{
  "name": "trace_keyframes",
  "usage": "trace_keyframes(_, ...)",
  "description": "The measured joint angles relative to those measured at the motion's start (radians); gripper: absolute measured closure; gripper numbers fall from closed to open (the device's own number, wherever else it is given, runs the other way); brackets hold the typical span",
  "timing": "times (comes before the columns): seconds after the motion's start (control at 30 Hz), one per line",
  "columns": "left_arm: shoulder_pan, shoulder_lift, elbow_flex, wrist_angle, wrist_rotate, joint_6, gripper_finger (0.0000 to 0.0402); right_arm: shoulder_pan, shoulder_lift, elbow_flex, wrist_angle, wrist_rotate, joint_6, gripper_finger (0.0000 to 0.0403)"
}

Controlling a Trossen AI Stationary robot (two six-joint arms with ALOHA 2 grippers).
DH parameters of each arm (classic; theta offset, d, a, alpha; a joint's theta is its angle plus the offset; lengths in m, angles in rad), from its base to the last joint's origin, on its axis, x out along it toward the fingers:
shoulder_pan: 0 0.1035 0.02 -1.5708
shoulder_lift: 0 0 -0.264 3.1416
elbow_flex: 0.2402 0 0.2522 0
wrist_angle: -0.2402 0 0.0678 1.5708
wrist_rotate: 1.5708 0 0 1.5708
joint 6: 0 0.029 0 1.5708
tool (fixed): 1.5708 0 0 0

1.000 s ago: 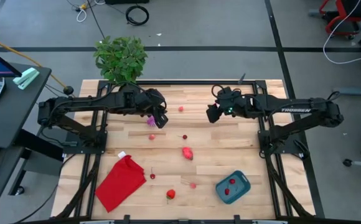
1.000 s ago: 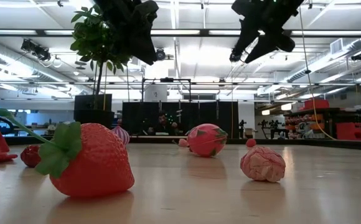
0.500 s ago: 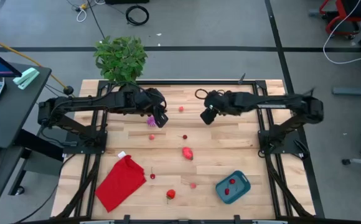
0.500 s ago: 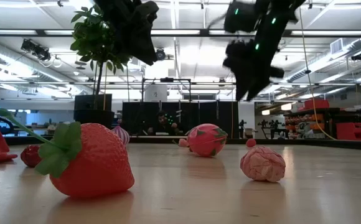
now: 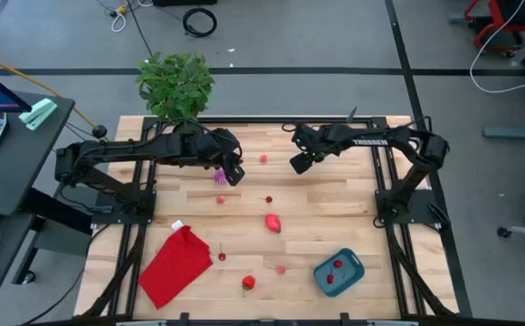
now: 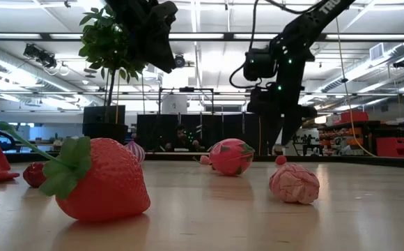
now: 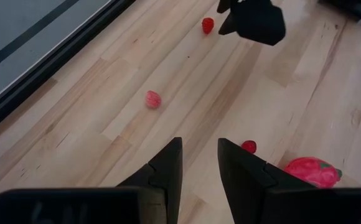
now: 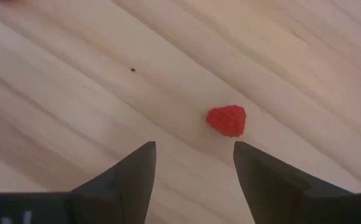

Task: Pick and placing Produce into tupperware
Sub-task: Put the raspberry into the bin

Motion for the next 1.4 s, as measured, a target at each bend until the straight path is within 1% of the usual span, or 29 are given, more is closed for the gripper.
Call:
trace_keyframes(0.3,0.0,0.0,0.0,0.0,0.0,0.0,0.0294,-0.042,0.079,0.0,0.019,0.006,-0.003,0.0179)
trace_keyframes(0.6,0.0,0.0,0.0,0.0,0.0,-0.001,0.0294,-0.055,0.12,0.0,0.05,0.019,-0.003,0.0181)
trace_keyframes(0.8,0.0,0.0,0.0,0.001,0.0,-0.001,0.0294,-0.055,0.125,0.0,0.085,0.032,-0.004,0.0184)
trace_keyframes(0.93,0.0,0.0,0.0,0.001,0.0,-0.001,0.0294,-0.055,0.124,0.0,0.083,0.032,-0.029,0.0184)
trace_keyframes(1.4,0.0,0.0,0.0,0.001,0.0,0.0,0.0294,-0.055,0.124,0.0,0.082,0.032,-0.029,0.0184)
